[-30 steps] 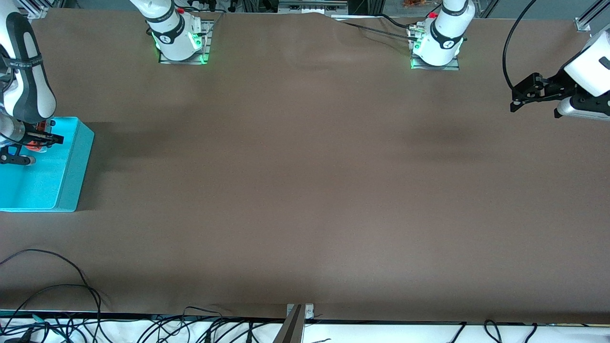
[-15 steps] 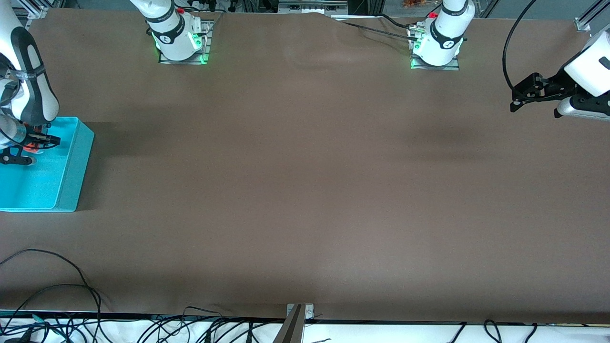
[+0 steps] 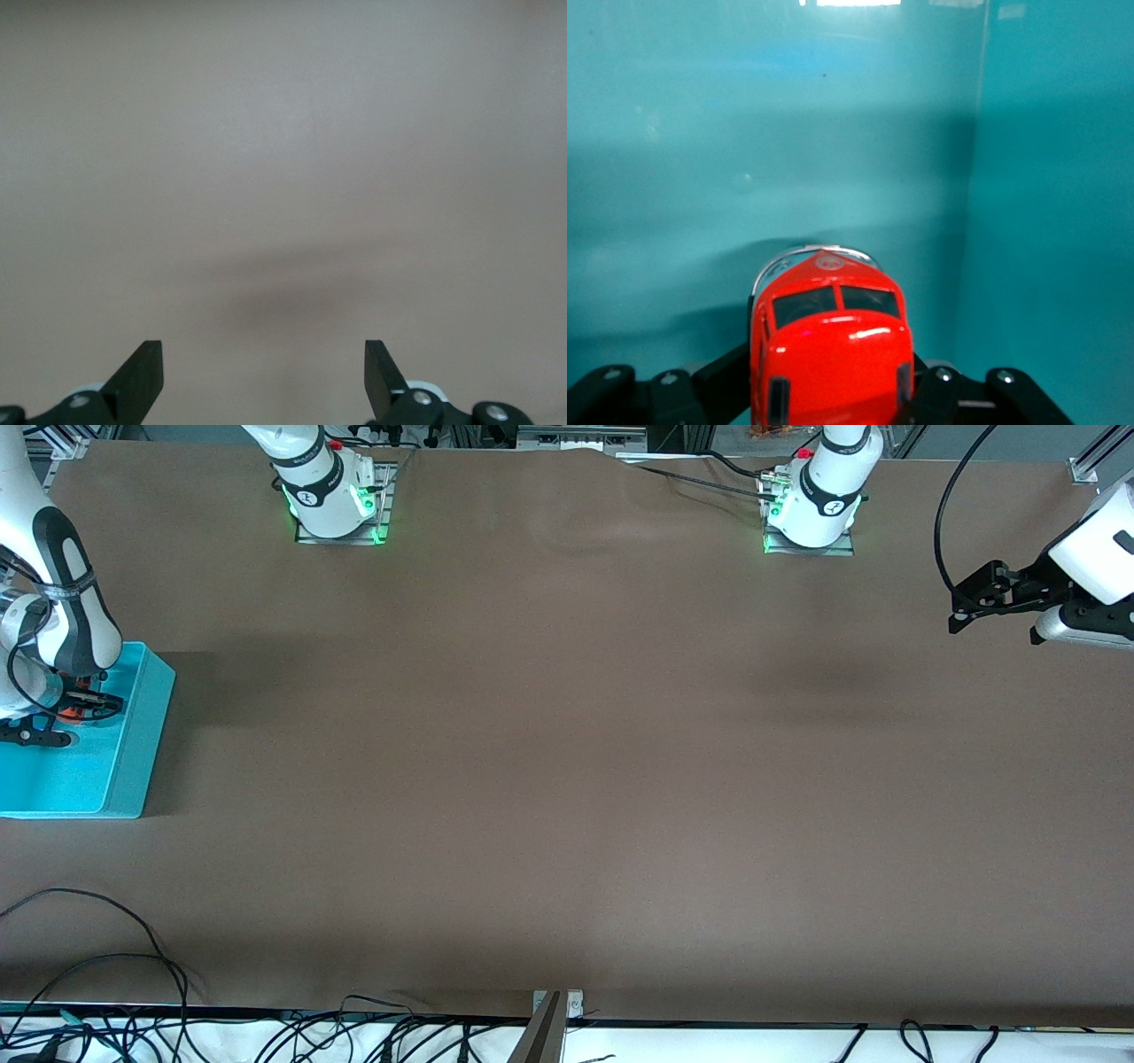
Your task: Wind up bus and store in blue box
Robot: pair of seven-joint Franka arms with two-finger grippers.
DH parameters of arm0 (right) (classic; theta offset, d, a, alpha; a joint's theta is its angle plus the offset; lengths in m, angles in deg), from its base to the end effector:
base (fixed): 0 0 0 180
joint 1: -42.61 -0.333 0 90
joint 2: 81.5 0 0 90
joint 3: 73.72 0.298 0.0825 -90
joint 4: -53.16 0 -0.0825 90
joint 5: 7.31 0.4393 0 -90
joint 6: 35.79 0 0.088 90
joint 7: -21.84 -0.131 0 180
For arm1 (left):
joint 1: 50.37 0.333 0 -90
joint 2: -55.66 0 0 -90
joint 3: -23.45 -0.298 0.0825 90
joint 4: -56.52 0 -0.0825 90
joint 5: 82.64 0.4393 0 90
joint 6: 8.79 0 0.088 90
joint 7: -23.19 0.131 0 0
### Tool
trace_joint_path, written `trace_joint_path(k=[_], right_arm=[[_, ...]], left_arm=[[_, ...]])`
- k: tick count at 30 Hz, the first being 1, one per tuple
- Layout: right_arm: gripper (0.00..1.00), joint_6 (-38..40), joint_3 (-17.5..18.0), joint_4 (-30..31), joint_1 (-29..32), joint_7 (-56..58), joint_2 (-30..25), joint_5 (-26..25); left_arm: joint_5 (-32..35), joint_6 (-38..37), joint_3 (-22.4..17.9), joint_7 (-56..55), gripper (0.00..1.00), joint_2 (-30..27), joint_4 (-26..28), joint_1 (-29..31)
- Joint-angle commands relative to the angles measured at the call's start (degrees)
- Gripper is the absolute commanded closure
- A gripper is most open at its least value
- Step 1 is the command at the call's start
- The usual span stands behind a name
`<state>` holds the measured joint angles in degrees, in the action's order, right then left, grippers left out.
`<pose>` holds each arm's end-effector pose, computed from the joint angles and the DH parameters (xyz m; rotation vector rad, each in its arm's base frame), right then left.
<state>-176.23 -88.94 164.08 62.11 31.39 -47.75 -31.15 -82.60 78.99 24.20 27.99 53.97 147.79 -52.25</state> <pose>0.5185 -0.3750 0.1017 2.7799 -0.0931 -0.3067 0.5956 -0.0274 0.5853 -3.1341 0.2035 0.0494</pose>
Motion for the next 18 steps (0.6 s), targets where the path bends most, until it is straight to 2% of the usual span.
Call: trace_joint_path(k=[1,2,4,5,18], right_arm=[[0.93,-1.1,0.3,-1.2,0.5,0.1,1.1,1.8],[0.75,-1.2,0.5,-1.2,0.5,0.0,1.1,1.8],[0.2,-1.4,0.5,-1.1,0.5,-0.1,1.1,1.8],[0.0,-1.4,0.6,-1.1,0.4,-0.5,1.1,1.8],[0.0,-0.6,1.8,-1.1,-0.1,-0.8,-0.4,1.9]], left_arm=[[-0.6,-1.3,-0.1,-0.6,0.0,0.9,-2.0,-0.2],[-0.6,-1.3,-0.2,-0.6,0.0,0.9,-2.0,-0.2],[-0.6,-1.3,-0.2,-0.6,0.0,0.9,-2.0,-0.2],[-0.6,-1.3,-0.2,-0.5,0.0,0.9,-2.0,-0.1],[-0.6,-1.3,-0.2,-0.5,0.0,0.9,-2.0,-0.1]])
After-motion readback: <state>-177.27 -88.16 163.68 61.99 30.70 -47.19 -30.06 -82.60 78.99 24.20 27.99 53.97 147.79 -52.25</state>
